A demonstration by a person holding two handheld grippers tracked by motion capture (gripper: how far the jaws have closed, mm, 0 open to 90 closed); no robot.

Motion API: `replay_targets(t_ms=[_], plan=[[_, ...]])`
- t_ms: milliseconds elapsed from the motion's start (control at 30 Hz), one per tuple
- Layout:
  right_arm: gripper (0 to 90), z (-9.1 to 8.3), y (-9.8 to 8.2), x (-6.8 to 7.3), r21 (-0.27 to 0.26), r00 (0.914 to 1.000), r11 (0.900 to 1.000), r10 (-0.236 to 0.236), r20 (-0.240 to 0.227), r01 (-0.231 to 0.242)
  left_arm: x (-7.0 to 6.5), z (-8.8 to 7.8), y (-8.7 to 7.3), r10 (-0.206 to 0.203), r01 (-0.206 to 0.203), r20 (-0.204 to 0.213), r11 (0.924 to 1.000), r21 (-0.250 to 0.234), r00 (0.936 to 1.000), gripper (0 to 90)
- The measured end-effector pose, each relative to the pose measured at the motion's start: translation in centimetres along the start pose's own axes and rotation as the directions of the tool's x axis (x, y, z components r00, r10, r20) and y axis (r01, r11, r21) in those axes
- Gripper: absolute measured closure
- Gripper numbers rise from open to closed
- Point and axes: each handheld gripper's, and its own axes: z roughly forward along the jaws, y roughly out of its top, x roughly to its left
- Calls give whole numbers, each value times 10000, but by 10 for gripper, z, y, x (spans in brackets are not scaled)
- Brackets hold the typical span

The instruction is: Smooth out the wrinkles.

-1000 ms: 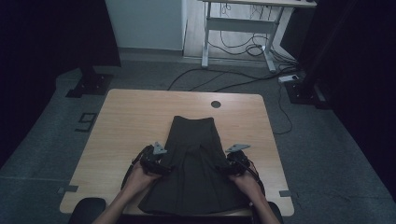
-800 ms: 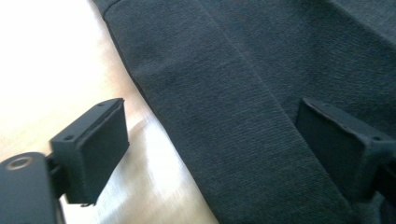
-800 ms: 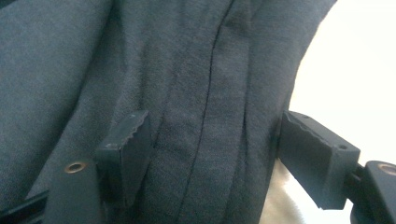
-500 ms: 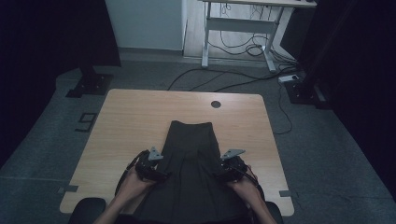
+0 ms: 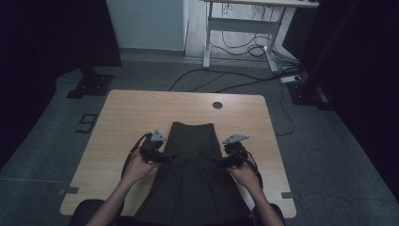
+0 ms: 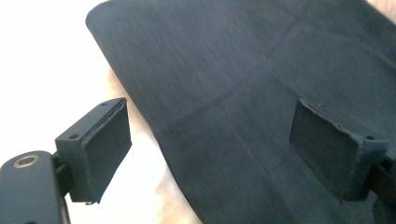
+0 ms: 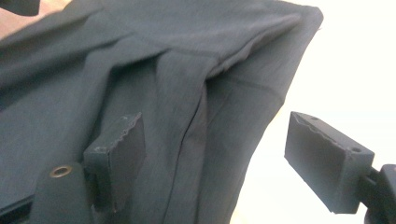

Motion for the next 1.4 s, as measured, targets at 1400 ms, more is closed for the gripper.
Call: replay_targets(t_ms=[1400], plan=[[444, 102, 46, -44, 691, 9937, 9920, 1031, 448, -1060, 61, 75, 12, -1190, 1216, -436, 9905, 635, 9919, 261]])
